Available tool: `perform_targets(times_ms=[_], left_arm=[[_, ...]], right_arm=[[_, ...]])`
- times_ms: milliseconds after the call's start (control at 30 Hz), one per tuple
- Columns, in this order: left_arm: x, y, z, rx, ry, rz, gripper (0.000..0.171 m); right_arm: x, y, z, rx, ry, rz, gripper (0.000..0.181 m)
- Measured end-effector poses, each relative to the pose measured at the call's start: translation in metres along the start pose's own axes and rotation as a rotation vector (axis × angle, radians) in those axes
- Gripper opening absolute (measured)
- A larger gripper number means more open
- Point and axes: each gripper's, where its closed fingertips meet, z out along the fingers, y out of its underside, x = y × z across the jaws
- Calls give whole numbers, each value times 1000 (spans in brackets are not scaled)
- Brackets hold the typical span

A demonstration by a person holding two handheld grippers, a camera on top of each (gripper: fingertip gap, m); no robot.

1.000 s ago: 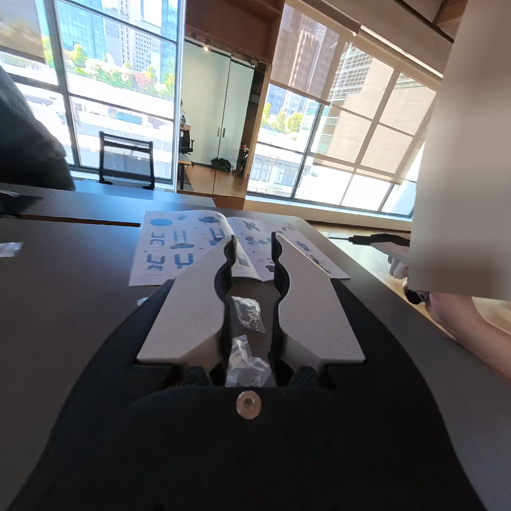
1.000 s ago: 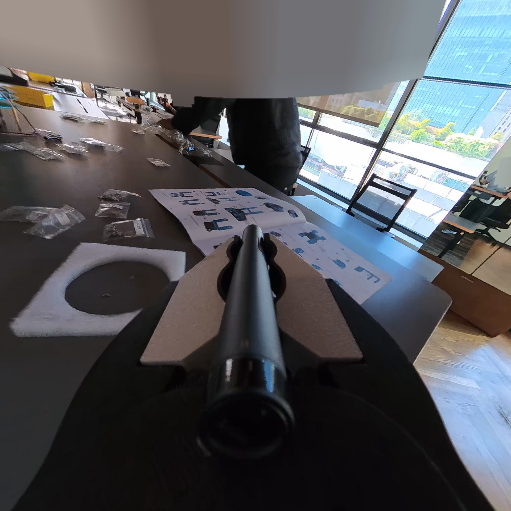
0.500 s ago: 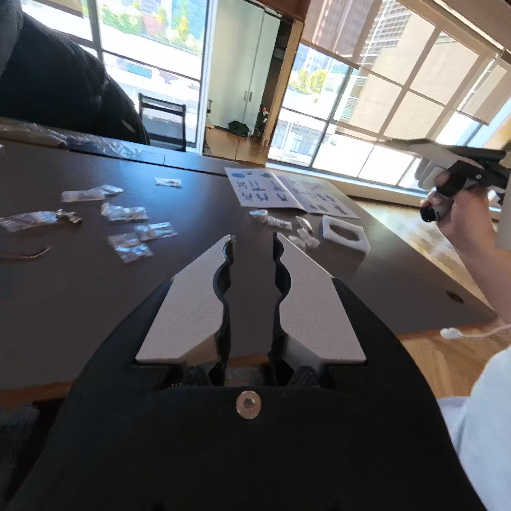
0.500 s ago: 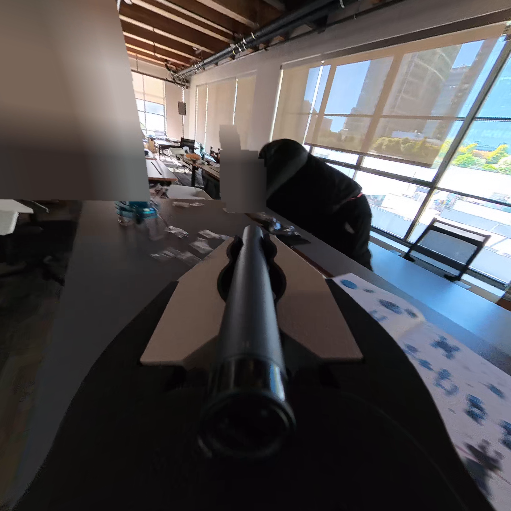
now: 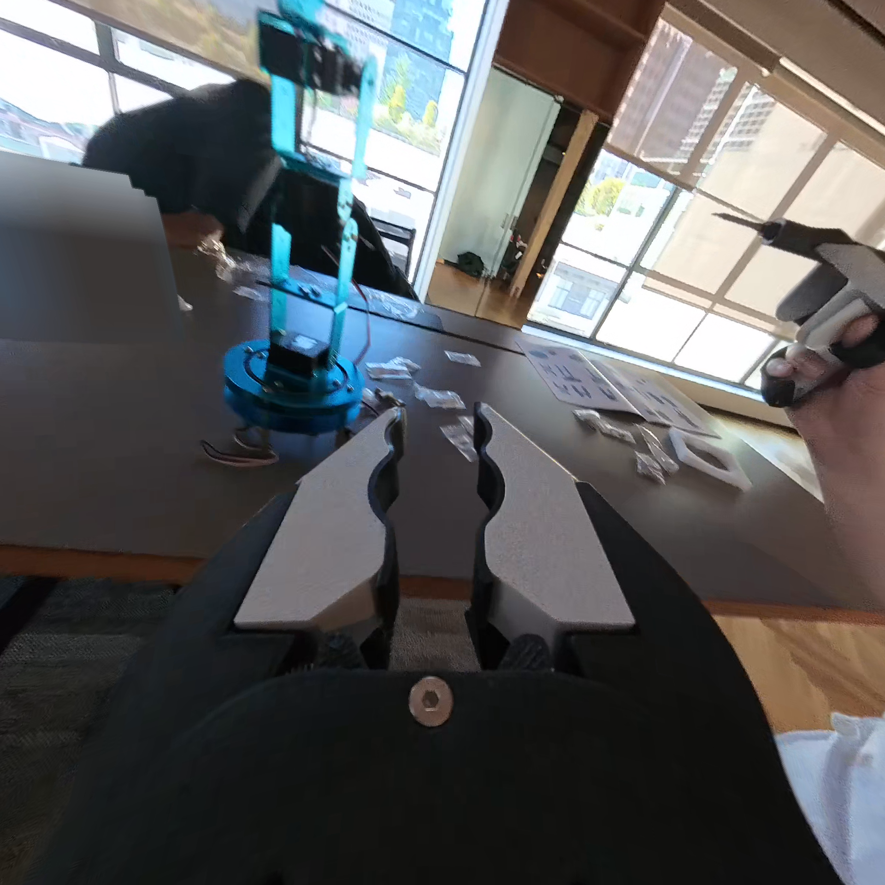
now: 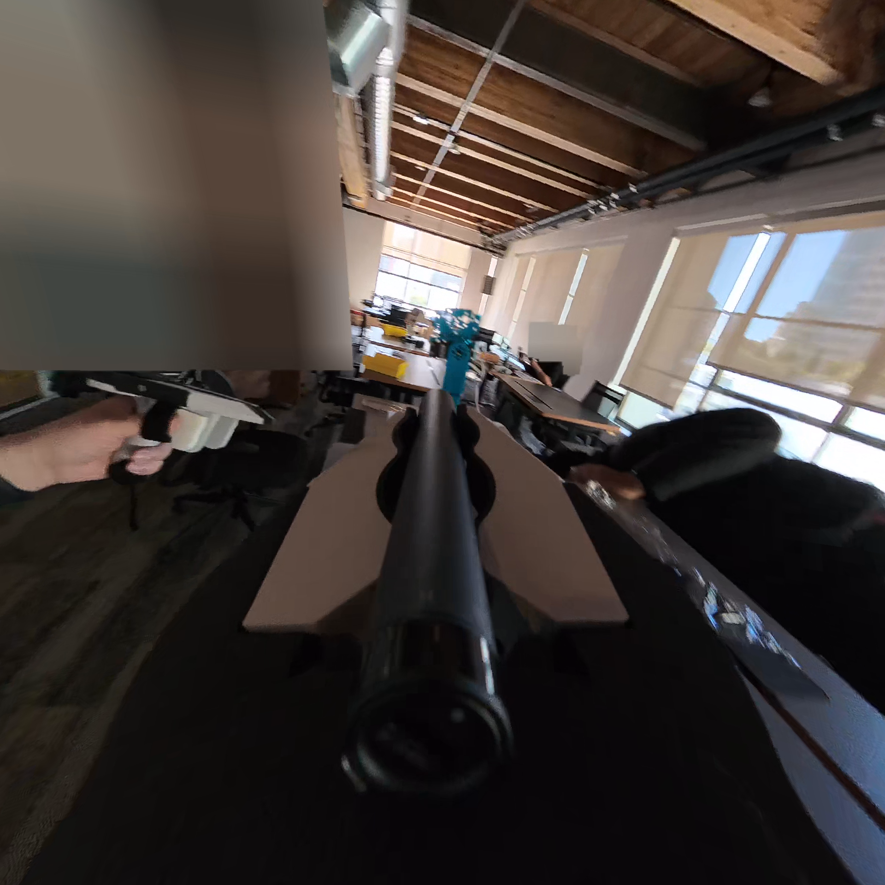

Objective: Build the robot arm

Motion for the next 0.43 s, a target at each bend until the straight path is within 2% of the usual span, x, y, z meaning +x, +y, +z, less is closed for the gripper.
perform_targets(times_ms=[200,267,433], left_arm=[[-35,-43,42,70,-99,62,37],[-43,-65,56,113,-102,77,43],[-67,-121,89,127,-94,151,62]], right_arm=[[7,2,76,97,-214,-38,17],[13,9,100,118,-246,-13,17],[27,10,141,188,-250,2,17]])
